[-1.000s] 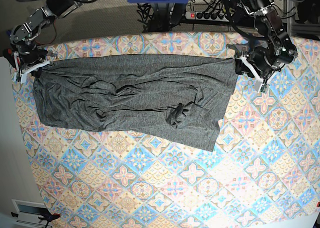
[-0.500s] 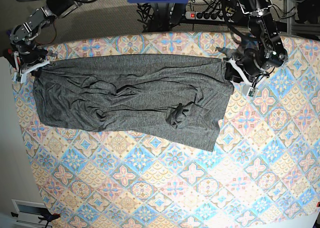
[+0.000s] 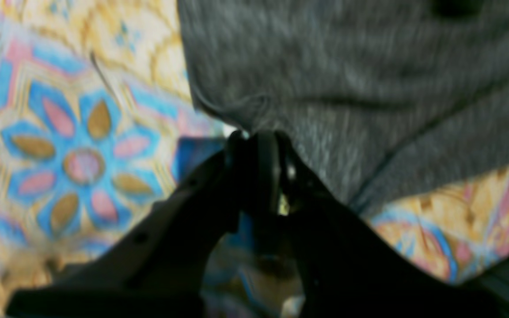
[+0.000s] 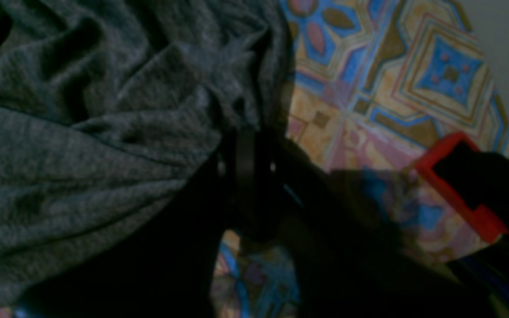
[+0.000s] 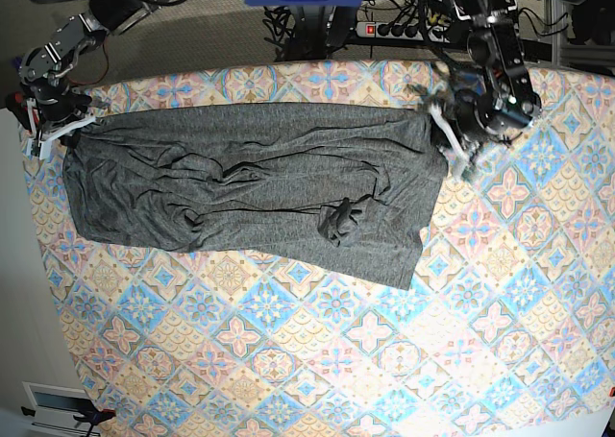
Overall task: Layout the t-shirt on the table in an organized manner, then fold the t-shirt properly
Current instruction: 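Drag the held shirt end with the left gripper along the table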
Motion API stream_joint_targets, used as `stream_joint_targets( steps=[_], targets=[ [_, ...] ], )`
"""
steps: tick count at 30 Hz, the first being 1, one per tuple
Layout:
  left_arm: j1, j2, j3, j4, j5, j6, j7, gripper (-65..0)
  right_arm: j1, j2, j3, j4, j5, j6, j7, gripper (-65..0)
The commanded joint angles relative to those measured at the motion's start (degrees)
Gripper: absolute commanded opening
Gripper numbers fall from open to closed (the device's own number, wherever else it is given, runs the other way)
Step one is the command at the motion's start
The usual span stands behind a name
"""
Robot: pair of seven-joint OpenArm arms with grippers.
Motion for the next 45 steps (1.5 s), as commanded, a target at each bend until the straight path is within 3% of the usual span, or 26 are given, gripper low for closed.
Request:
stream_joint_targets(
  steps=[1, 4, 17, 28, 38, 43, 45],
  targets=[
    [0.79, 0.30, 0.53, 3.09, 0.25, 0.12, -0.08, -61.4, 0.39, 1.19, 0.16, 1.15, 0.75, 0.08, 1.17, -65.0],
    [1.32, 0.30, 0.53, 7.84, 0.25, 0.12, 0.36, -61.4, 0.48, 1.19, 0.16, 1.23, 0.75, 0.08, 1.17, -65.0],
    [-2.73, 0.47, 0.53, 8.98, -0.28, 0.12, 0.27, -61.4, 0.48, 1.19, 0.16, 1.23, 0.75, 0.08, 1.17, -65.0],
    [-8.71, 3.55, 0.62, 10.04, -0.28, 0.12, 0.27, -61.4, 0.48, 1.19, 0.16, 1.23, 0.75, 0.08, 1.35, -65.0],
    [-14.77, 8.03, -8.35, 9.60, 0.34, 0.12, -0.17, -61.4, 0.48, 1.19, 0.16, 1.23, 0.66, 0.08, 1.52, -65.0],
    [-19.87, 7.95, -9.58, 4.68, 0.16, 0.12, -0.34, -61.4, 0.48, 1.19, 0.16, 1.23, 0.66, 0.08, 1.52, -65.0],
    [-21.19, 7.95, -9.67, 1.42, 0.16, 0.12, -2.81, -61.4, 0.48, 1.19, 0.16, 1.23, 0.66, 0.08, 1.52, -65.0]
  ],
)
